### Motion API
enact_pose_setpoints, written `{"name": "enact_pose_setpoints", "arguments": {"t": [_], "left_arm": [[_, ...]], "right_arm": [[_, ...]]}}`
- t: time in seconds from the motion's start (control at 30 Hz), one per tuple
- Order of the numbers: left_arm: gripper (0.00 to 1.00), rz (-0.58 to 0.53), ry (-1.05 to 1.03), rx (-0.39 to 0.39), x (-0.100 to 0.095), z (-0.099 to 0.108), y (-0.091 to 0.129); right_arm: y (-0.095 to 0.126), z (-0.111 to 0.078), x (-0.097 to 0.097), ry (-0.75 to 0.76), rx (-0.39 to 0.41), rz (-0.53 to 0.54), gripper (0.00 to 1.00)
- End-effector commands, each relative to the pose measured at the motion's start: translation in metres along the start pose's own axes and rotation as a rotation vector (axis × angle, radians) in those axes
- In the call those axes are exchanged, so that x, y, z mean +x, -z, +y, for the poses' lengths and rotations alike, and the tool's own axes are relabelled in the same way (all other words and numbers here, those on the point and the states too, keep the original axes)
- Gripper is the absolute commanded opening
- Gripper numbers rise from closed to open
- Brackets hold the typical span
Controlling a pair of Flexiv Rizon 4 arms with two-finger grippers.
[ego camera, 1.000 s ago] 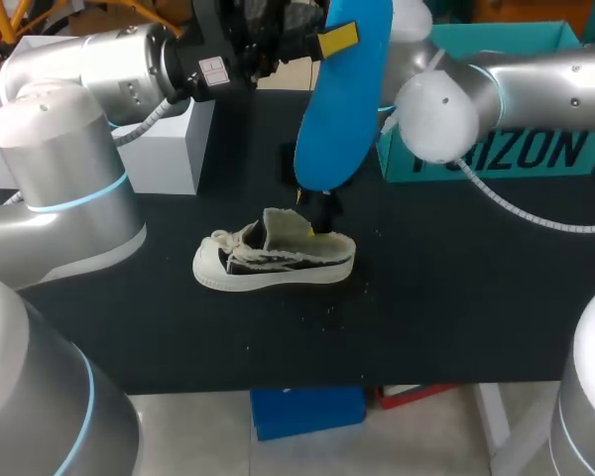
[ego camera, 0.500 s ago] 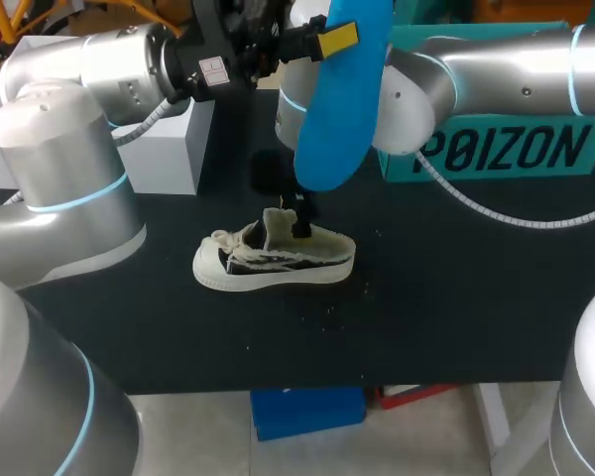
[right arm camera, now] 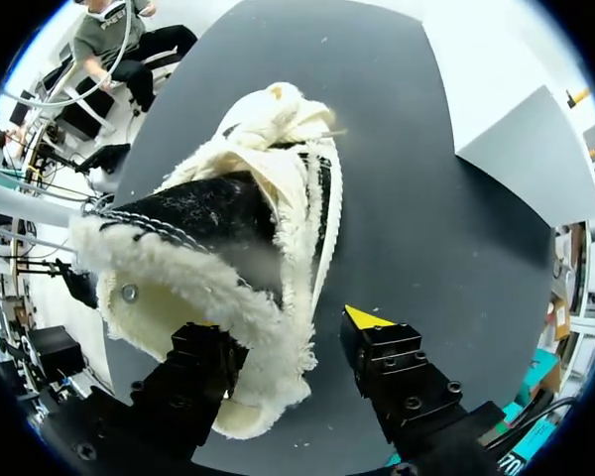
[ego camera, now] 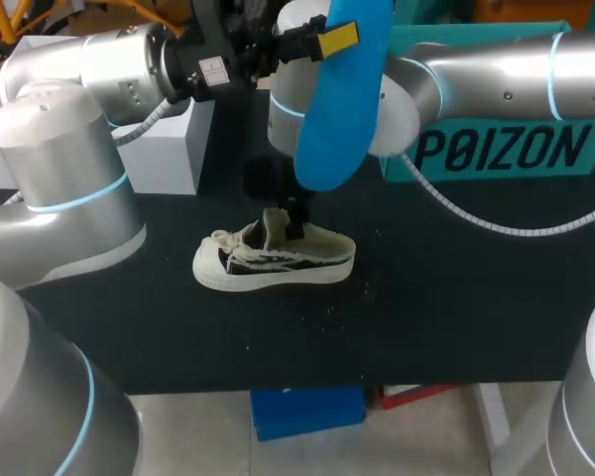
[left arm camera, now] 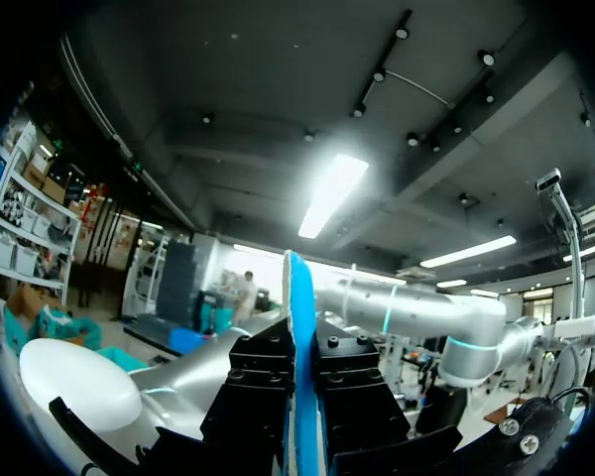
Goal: Take the shoe out of the shoebox, open the shoe tongue, remove and reinsert the insole, then place the shoe into the shoebox
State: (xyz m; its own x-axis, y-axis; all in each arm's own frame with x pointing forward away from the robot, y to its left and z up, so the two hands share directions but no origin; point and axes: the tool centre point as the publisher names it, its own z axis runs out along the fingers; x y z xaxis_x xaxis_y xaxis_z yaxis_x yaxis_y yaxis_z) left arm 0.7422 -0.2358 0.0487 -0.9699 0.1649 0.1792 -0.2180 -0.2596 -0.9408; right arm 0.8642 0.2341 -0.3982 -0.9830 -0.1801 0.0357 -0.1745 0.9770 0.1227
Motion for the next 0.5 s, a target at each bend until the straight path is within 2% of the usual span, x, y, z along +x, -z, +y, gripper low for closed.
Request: {"name": "enact_pose_setpoints", "arguments": {"t": [0.03, 0.5], "left_arm": [[0.00, 0.001, -0.001, -0.002, 0.0000, 0.0008, -0.0002], [0.00, 0.001, -0.001, -0.002, 0.0000, 0.0008, -0.0002]], "right_arm": [[-0.0065, 0.0011, 0.0013, -0.004, 0.007, 0.000, 0.00], [-0.0054, 0.0018, 0.0039, -0.002, 0.004, -0.002, 0.00]]}}
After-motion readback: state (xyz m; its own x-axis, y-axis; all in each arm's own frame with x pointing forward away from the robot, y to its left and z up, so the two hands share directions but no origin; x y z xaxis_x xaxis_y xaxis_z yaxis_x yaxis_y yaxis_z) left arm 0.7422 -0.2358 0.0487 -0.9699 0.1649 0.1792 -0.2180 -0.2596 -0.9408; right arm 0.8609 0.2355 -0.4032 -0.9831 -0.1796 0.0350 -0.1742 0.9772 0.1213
